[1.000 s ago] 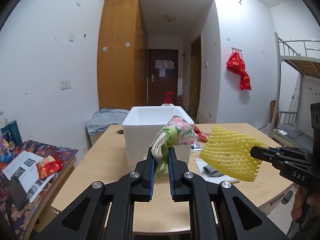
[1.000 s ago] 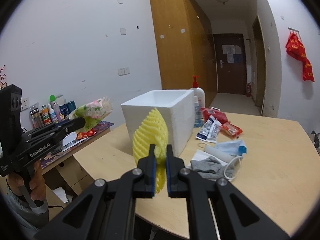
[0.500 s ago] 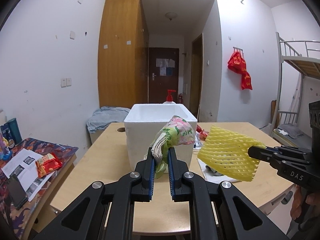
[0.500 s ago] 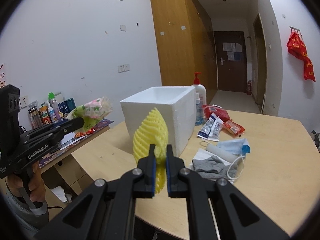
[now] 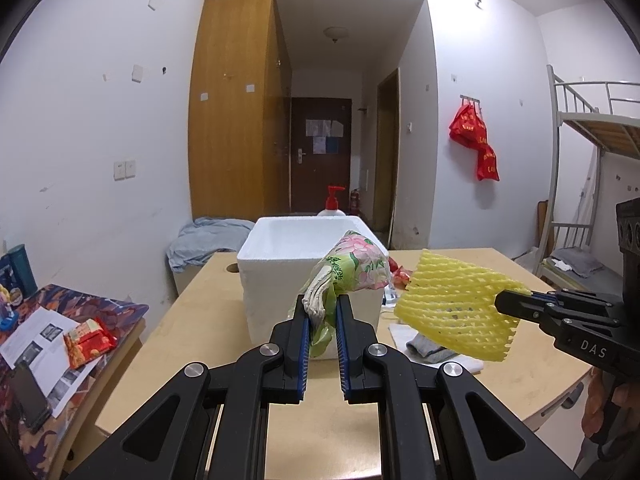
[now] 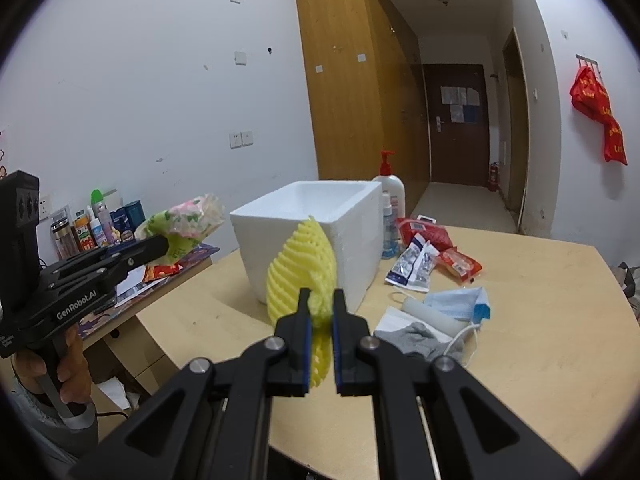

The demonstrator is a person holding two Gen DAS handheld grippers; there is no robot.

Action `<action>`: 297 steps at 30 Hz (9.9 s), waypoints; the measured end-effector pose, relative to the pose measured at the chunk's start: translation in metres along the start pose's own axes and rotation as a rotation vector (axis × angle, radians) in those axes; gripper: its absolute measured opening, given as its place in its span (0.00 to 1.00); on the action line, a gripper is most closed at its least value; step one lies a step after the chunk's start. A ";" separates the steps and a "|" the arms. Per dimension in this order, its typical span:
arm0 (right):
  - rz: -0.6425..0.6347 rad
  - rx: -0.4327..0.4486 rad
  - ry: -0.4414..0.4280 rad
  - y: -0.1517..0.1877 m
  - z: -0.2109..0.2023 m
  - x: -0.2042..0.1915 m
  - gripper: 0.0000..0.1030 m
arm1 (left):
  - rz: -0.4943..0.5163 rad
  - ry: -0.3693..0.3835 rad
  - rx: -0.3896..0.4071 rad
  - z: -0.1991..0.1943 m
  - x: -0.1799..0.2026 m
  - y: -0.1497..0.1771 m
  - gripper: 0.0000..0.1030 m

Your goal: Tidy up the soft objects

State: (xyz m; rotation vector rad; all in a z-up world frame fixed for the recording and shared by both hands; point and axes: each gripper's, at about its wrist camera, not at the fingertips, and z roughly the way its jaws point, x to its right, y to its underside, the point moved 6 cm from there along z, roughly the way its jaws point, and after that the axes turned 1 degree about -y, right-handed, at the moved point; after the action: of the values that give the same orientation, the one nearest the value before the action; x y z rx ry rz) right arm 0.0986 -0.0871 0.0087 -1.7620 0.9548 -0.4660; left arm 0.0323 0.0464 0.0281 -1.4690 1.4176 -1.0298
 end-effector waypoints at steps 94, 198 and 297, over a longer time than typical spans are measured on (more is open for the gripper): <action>-0.011 -0.050 -0.033 -0.108 0.143 0.016 0.69 | -0.024 -0.013 -0.060 0.150 -0.051 -0.081 0.13; 0.009 0.132 0.089 -0.067 -0.037 0.020 0.99 | 0.010 -0.015 0.070 0.013 0.011 -0.080 1.00; 0.190 -0.182 0.305 0.057 0.026 0.145 1.00 | 0.079 0.347 -0.269 0.175 0.123 0.058 0.94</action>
State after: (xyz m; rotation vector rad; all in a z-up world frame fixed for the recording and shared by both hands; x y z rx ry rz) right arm 0.1832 -0.1932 -0.0713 -1.7691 1.4040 -0.5486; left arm 0.1828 -0.0736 -0.0813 -1.4540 1.9084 -1.1153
